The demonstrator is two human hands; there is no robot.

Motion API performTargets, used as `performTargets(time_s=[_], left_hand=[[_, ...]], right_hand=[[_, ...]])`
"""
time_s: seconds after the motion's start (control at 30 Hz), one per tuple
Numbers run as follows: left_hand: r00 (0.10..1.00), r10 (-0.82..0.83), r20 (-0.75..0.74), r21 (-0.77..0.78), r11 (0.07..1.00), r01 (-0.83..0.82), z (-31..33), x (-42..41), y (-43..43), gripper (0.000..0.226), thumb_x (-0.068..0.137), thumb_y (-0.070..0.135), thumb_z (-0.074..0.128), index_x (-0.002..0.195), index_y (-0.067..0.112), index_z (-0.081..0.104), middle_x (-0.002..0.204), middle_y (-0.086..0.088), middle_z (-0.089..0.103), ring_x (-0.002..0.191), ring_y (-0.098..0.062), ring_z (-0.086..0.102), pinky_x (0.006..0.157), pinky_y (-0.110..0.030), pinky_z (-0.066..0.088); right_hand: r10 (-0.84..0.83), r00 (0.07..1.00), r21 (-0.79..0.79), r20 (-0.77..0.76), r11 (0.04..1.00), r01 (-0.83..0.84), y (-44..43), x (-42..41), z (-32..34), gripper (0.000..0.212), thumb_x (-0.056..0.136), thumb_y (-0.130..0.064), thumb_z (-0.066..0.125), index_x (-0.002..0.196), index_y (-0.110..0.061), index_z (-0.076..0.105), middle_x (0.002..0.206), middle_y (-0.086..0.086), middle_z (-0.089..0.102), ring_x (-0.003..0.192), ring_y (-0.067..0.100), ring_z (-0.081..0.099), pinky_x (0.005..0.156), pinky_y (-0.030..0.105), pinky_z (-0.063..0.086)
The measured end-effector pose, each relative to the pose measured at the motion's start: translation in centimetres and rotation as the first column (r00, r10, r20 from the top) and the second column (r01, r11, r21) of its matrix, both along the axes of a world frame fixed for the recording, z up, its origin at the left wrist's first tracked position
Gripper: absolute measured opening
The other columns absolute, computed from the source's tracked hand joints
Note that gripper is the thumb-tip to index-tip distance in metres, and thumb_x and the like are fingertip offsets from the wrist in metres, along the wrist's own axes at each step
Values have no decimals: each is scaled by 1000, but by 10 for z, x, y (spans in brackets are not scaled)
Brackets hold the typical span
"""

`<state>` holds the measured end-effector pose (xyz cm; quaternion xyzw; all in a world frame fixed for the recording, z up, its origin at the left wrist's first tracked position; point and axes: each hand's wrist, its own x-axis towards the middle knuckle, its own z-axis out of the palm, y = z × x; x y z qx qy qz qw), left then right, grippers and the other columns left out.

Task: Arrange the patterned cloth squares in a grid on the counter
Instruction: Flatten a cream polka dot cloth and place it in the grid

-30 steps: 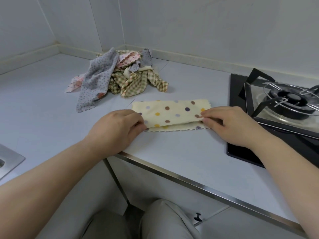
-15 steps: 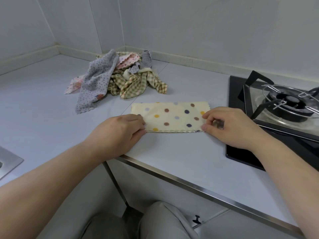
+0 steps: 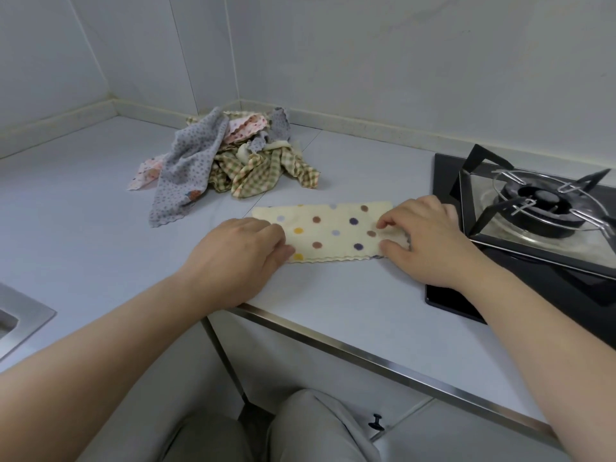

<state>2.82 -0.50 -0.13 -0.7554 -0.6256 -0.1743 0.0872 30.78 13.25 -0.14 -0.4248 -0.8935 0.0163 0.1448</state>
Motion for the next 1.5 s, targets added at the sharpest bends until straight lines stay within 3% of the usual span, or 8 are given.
performTargets(time_s=[0.17, 0.3, 0.73, 0.97, 1.1, 1.2, 1.33, 1.5], left_hand=[[997, 75, 10, -60, 995, -74, 24, 31, 30, 36, 105, 25, 46, 137, 11, 52, 141, -4, 53, 130, -24, 46, 103, -33, 35], [979, 202, -39, -268, 941, -205, 11, 44, 74, 60, 103, 26, 48, 155, 6, 27, 164, -13, 23, 152, -30, 19, 122, -41, 21], [931, 365, -21, -484, 811, -329, -20, 26, 68, 67, 105, 55, 9, 162, 24, -3, 170, 1, -7, 156, -28, -9, 126, -48, -2], [880, 423, -218, -585, 665, -464, -2, 7, 70, 72, 104, 55, 12, 160, 15, -8, 169, -11, -6, 156, -32, 0, 123, -55, 13], [873, 350, -340, -516, 707, -484, 13, 6, 80, 46, 105, 37, 29, 149, 24, 35, 132, -9, 49, 120, -32, 51, 88, -48, 50], [862, 442, -249, -296, 812, -503, 11, -2, 78, 25, 106, 37, 43, 101, 17, 58, 87, 1, 56, 88, -24, 58, 70, -39, 52], [889, 443, -112, -180, 871, -457, 7, -21, 85, 31, 101, 40, 51, 88, 19, 70, 74, 0, 64, 67, -20, 58, 50, -28, 38], [914, 403, 52, -221, 897, -383, 7, -28, 86, 21, 101, 33, 55, 87, 18, 52, 82, -2, 58, 75, -23, 53, 58, -34, 39]], right_hand=[[135, 986, -7, 94, 991, -135, -4, -40, 15, 41, 103, -31, 39, 140, -18, 51, 143, -3, 52, 140, 22, 39, 112, 39, 28], [122, 976, -180, 178, 980, -90, -4, -74, 11, 59, 105, -23, 34, 161, -10, 18, 169, 5, 15, 156, 23, 12, 126, 37, 13], [-85, 985, -293, 149, 948, 126, 13, -67, -19, 61, 109, -39, 17, 161, -8, 15, 170, 7, 12, 156, 22, 9, 127, 41, 12], [-293, 940, -254, 172, 909, 330, 21, -51, -12, 61, 108, -41, 13, 154, -6, 32, 161, 9, 33, 148, 26, 29, 119, 47, 20], [-321, 919, -156, 231, 920, 360, 19, -53, -2, 33, 104, -27, 37, 128, -13, 55, 128, 7, 59, 117, 29, 53, 94, 40, 37], [-351, 921, -163, 171, 911, 378, 19, -50, 4, 32, 94, -17, 50, 125, -14, 58, 123, 9, 61, 112, 32, 55, 89, 39, 40], [-356, 934, -220, 10, 911, 350, 25, -52, -1, 48, 96, -13, 47, 143, -22, 52, 138, 12, 49, 131, 32, 41, 105, 43, 37], [-374, 925, -304, -62, 890, 339, 29, -55, -2, 42, 97, -15, 40, 131, -32, 59, 131, 6, 46, 131, 28, 33, 106, 39, 33]])
